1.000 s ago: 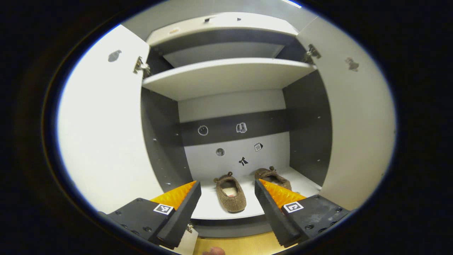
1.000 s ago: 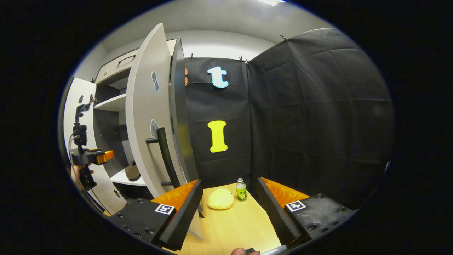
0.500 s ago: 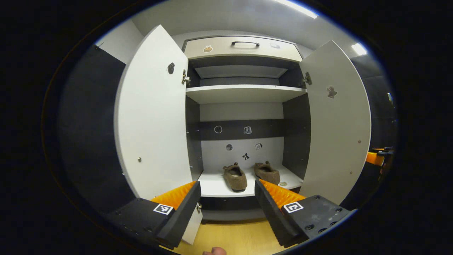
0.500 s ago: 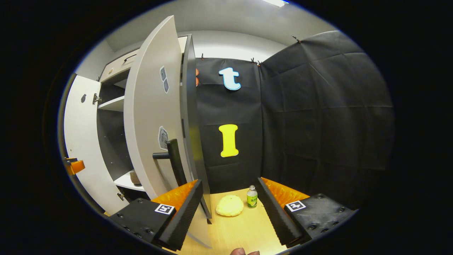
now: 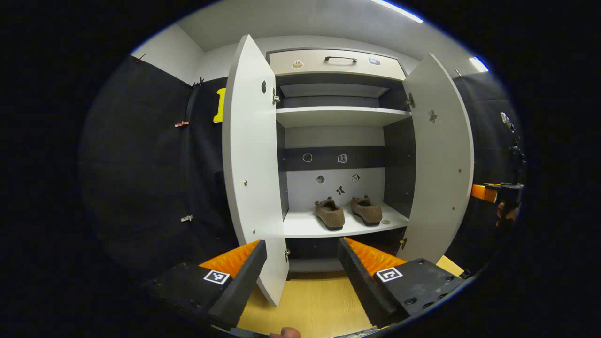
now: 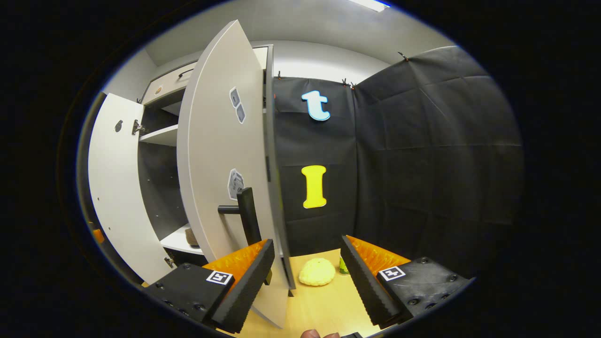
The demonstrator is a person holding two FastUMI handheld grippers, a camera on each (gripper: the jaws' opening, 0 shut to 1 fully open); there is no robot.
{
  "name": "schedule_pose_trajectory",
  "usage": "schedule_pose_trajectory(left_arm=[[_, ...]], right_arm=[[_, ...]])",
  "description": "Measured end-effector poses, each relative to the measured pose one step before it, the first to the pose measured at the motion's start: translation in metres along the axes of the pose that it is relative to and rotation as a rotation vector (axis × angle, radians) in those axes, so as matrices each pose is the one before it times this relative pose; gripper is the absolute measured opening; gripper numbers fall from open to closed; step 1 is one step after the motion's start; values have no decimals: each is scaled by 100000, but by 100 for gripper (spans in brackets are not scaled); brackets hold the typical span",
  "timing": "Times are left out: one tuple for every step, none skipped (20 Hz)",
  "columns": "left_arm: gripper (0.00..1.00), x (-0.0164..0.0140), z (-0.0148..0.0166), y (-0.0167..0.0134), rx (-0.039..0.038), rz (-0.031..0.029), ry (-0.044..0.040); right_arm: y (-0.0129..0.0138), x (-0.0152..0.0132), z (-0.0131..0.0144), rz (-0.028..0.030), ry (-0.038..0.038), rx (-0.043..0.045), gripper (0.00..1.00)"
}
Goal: Grab one shoe with the right hand and put it into the shoe cabinet, grab the other shoe with the left hand and put it into the shoe cabinet; then close the right door with the right hand and the left door with the left hand.
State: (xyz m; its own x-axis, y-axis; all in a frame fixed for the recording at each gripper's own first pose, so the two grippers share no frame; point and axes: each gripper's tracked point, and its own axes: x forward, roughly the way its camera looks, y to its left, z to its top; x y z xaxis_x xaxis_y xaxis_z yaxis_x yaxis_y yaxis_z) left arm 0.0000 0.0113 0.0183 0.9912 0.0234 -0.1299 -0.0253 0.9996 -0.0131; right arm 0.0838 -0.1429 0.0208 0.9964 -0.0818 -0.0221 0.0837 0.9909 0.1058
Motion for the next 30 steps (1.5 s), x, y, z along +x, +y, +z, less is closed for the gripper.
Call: schedule_pose_trajectory(left_arm=[[96,-293,-111,501,293,-70,111],[96,-298,-107,578,254,295,-188],[96,-186,-275,687,-51,452,302],[96,-156,-336,623,-260,681,476],[96,-240,-272,696,-352,963,466],[96,-151,-178,677,-201,953,220],[96,-148,-80,727,-43,1016,-12],[97,-151,-144,704,-133,1104,-11],[96,-95,-169,789,-154,989,74],[96,-143,-294,932,-321,1311,547],[96,55,-152,1011,-468,1320,254],[96,51,-29,1094,-401,1247,-73],[96,43,10,1289,-313,1832,-637],[96,153,81,1559,-472,2335,-949],[96,127,151,1244,-641,1884,-804],[96,219,60,1254,-890,2215,-921],[96,425,162,1262,-729,2075,-765],[96,706,14,1199,-502,2062,-290],[96,962,54,877,-145,1019,-498],[97,1123,191,699,106,892,-189],[98,1239,94,545,-111,549,-414],[98,1271,154,56,-367,-914,-711],[98,1202,262,-476,-363,-1594,-473],[97,1357,157,-368,-121,-1611,-367],[95,1212,165,-418,-91,-1387,-25],[95,1102,148,-318,482,-839,-462],[95,657,100,-85,623,-364,-346],[95,799,-40,-174,505,-109,331],[95,395,-56,-227,243,-387,306],[95,182,55,-354,10,-933,-194]], right_arm=[[1967,-147,-172,2969,-7,1446,97],[2184,28,-163,3381,-377,857,97],[2172,145,-204,3417,-344,906,97],[2316,375,-317,3721,-250,981,97],[2661,445,-438,5409,402,1520,97],[2609,735,-861,4025,1189,416,97],[1769,716,-917,2555,1484,-714,98],[1429,373,-775,2360,1604,-53,98],[1509,262,-523,2430,1043,1240,98],[1249,97,-318,2032,375,1159,98],[910,26,-267,1342,540,338,98],[817,129,-239,861,310,14,98],[515,-248,-289,774,289,-266,98],[490,-437,-281,979,598,-446,98],[232,-349,-222,383,719,-576,98],[19,-557,-98,479,679,-649,98],[-97,-654,35,-353,-320,-583,98],[-147,-562,-12,-286,-495,-532,98],[-100,-560,-64,-546,-191,-719,98],[-27,-441,-66,-514,35,-773,98],[-49,-457,11,-166,49,-578,98],[-78,-324,-14,-594,53,-905,98],[-254,-411,-39,-927,200,-1038,98],[-458,-390,17,-914,274,-797,98],[-564,-378,26,-1306,-77,-579,98],[-471,-286,7,-975,220,-213,98],[-480,-203,20,-1232,96,20,98],[-543,-12,2,-1101,236,170,98],[-600,-148,113,-1347,-150,241,98],[-707,-176,-20,-1434,-29,202,98]])
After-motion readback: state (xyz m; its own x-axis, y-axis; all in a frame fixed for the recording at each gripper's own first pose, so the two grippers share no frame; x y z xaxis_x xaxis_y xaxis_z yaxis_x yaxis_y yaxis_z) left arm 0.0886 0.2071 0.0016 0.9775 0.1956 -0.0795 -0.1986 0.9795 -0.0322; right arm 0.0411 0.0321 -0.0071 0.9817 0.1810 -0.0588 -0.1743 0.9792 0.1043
